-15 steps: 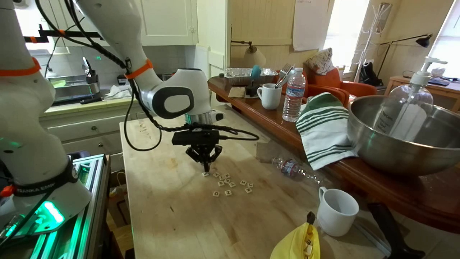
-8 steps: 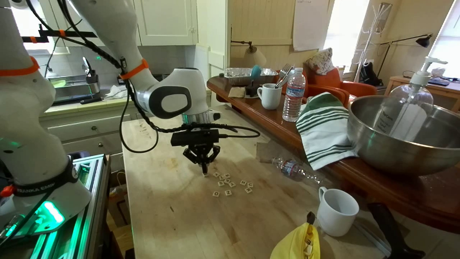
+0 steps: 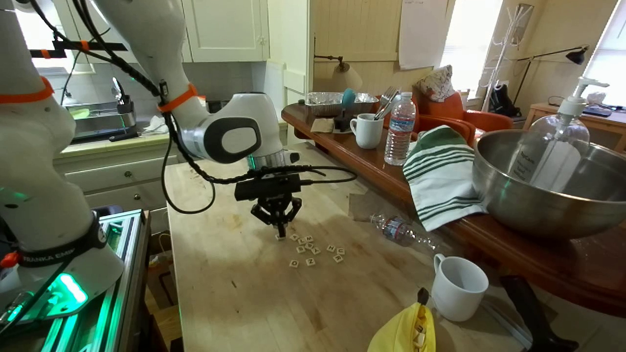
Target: Align the blocks on the table
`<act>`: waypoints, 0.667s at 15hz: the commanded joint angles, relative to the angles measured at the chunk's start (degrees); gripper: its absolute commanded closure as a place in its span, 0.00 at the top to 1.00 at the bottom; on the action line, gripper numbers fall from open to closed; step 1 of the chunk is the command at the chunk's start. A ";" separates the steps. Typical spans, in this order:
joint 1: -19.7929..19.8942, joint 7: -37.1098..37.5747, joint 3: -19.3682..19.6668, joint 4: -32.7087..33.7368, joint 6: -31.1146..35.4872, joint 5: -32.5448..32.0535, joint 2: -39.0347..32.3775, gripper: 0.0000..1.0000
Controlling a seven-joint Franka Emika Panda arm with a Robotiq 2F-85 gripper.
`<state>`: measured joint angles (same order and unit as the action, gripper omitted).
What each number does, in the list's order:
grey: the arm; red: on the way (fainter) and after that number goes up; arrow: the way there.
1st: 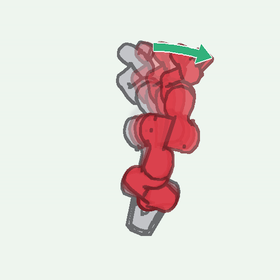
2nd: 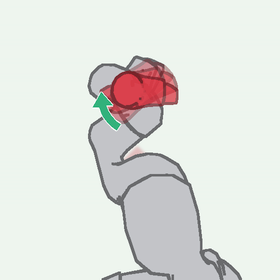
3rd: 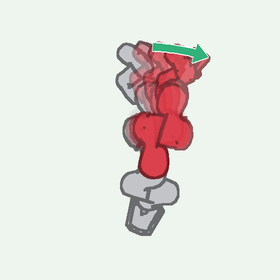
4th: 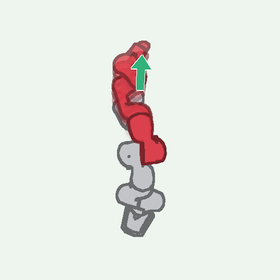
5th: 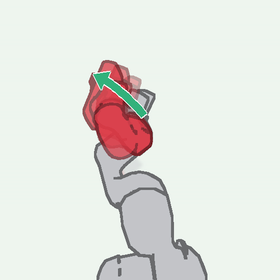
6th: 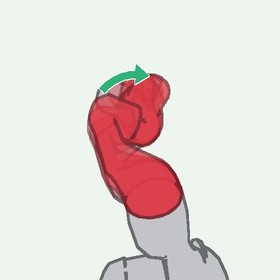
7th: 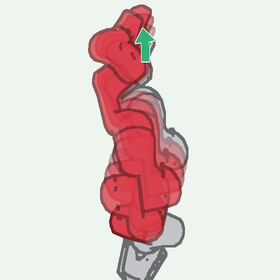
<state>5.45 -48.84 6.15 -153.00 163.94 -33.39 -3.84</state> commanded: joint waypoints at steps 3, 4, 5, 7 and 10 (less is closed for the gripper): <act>0.20 0.07 0.14 -0.78 0.87 -1.63 -0.44 0.00; 0.12 0.23 0.13 -0.75 0.74 -1.85 -0.69 0.00; 0.07 0.24 0.05 -0.71 0.71 -1.71 -0.97 0.00; -0.11 1.39 0.00 -0.41 0.46 -1.46 -1.50 0.00; -0.52 4.28 0.31 0.19 0.20 -1.68 -2.38 0.00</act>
<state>5.39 -48.13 6.06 -153.25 163.95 -33.55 -4.79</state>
